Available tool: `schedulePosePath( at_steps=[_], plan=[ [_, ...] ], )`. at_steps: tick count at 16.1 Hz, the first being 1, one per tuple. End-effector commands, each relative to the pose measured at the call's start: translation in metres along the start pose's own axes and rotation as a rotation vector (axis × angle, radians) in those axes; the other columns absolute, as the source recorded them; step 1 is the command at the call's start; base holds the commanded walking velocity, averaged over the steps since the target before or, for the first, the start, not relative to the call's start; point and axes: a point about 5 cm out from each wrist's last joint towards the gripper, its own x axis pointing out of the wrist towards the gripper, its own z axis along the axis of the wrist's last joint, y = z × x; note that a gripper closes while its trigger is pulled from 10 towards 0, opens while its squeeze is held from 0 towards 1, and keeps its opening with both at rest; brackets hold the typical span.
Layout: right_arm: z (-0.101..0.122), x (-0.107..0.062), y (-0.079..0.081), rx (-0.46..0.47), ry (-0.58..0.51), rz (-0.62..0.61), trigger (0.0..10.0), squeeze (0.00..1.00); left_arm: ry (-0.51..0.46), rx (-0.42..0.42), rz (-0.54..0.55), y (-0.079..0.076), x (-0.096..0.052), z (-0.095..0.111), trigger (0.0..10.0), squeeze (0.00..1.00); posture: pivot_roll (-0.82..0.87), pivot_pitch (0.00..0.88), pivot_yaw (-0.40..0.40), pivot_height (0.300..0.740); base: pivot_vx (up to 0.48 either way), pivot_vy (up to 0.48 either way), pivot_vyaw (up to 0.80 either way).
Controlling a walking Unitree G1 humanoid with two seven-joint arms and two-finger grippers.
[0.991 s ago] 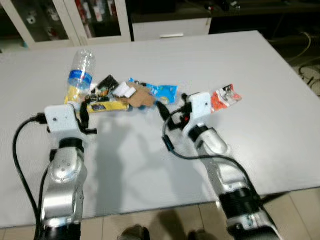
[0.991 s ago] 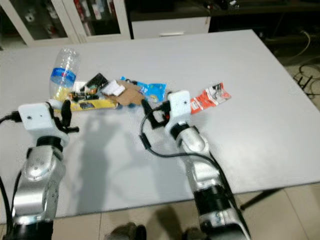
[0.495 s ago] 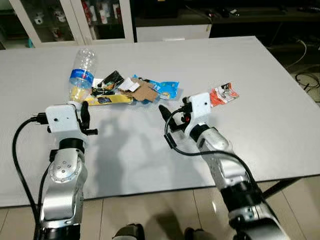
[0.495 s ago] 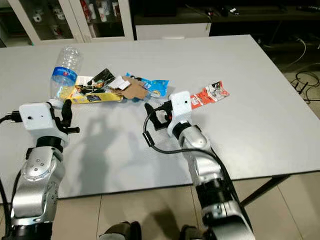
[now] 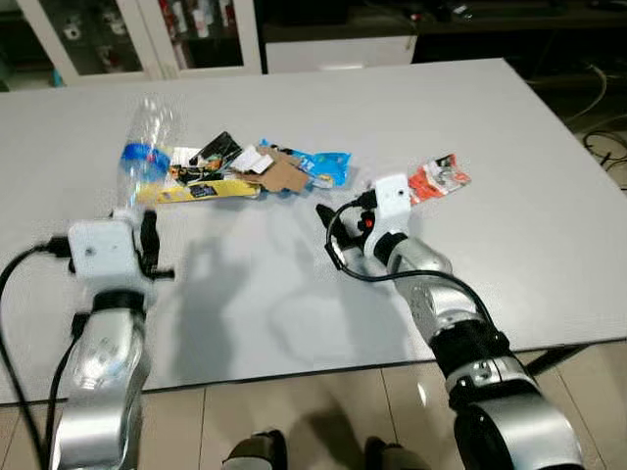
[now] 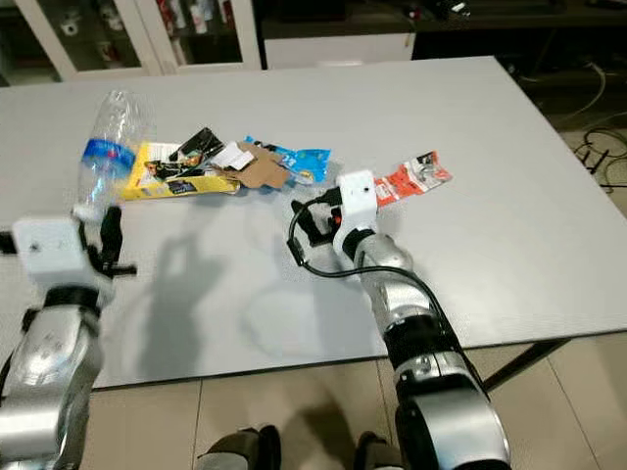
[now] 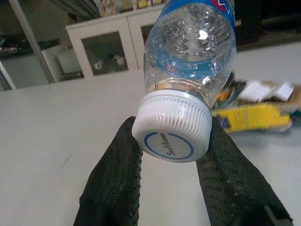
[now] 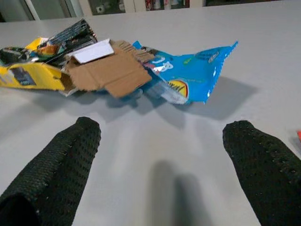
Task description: Picking trash to rubbish bin
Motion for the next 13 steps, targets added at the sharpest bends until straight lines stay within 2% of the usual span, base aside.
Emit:
schedulePosePath(
  at_steps=[1,4,5,9,11,13],
  plan=[
    [0.002,0.002,-0.001,0.018,-0.018,-0.001,10.0,0.00,0.008,0.029,-0.018,0.002,-0.006,0.001,10.0,0.00,0.11,0.207,0.061,0.740,0.000,0.000,0.00],
    [0.010,0.008,-0.004,0.039,-0.059,-0.028,10.0,0.00,0.054,0.039,-0.047,-0.002,-0.032,-0.004,10.0,0.00,0.15,0.236,0.066,0.740,0.000,0.000,0.00],
    [0.015,0.010,-0.005,0.044,-0.085,-0.036,10.0,0.00,0.056,0.040,-0.051,-0.002,-0.036,-0.003,10.0,0.00,0.15,0.241,0.067,0.740,0.000,0.000,0.00],
    [0.043,0.019,-0.004,0.041,-0.199,-0.056,10.0,0.00,0.066,0.057,-0.051,0.003,-0.046,0.001,10.0,0.00,0.18,0.250,0.073,0.740,0.000,0.000,0.00],
    [0.047,0.020,-0.003,0.026,-0.219,-0.070,10.0,0.00,0.069,0.065,-0.049,0.006,-0.049,0.003,10.0,0.00,0.19,0.252,0.079,0.740,0.000,0.000,0.00],
    [0.057,0.020,-0.005,-0.019,-0.268,-0.111,10.0,0.00,0.073,0.068,-0.049,0.007,-0.051,0.004,10.0,0.00,0.19,0.253,0.081,0.740,0.000,0.000,0.00]
  ],
)
